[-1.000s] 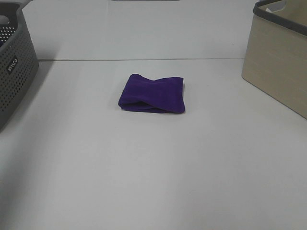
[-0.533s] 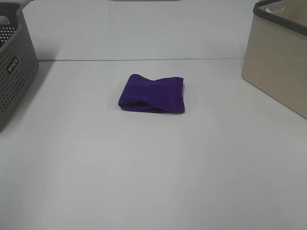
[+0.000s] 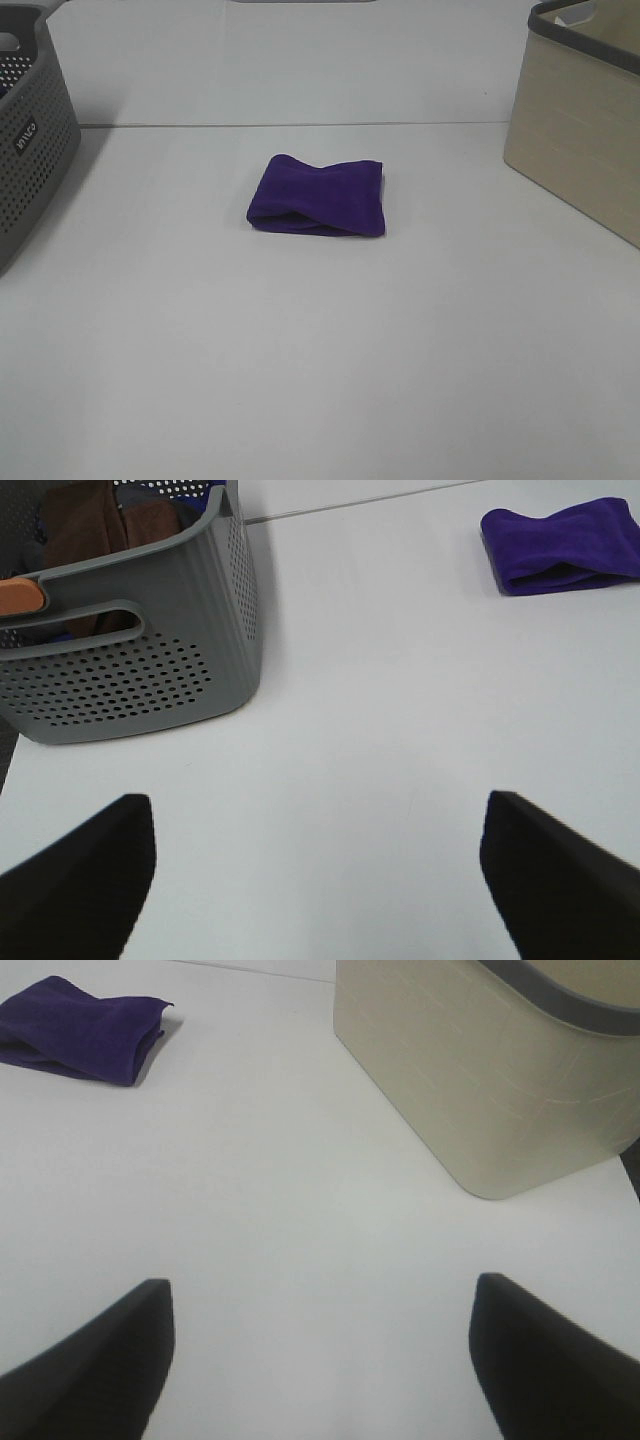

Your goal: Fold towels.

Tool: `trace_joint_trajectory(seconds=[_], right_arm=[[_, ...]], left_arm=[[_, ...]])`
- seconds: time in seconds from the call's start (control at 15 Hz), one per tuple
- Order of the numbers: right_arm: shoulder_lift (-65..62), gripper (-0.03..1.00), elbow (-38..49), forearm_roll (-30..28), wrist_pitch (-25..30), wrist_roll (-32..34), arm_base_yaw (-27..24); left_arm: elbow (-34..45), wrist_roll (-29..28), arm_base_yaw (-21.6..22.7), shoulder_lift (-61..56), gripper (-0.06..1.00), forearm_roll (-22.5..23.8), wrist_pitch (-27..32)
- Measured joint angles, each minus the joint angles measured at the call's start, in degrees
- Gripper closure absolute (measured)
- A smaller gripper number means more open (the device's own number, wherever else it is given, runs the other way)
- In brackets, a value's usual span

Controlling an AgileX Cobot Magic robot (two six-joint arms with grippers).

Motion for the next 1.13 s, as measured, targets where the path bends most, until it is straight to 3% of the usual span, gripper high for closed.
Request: trace_joint_trajectory(seconds=[1.13], right_arm=[[0.0, 0.17, 0.3, 0.8, -0.3, 0.0, 0.5]], left_arm=[[0.4, -1.4, 0.0, 0.0, 0.13, 0.5, -1.2]])
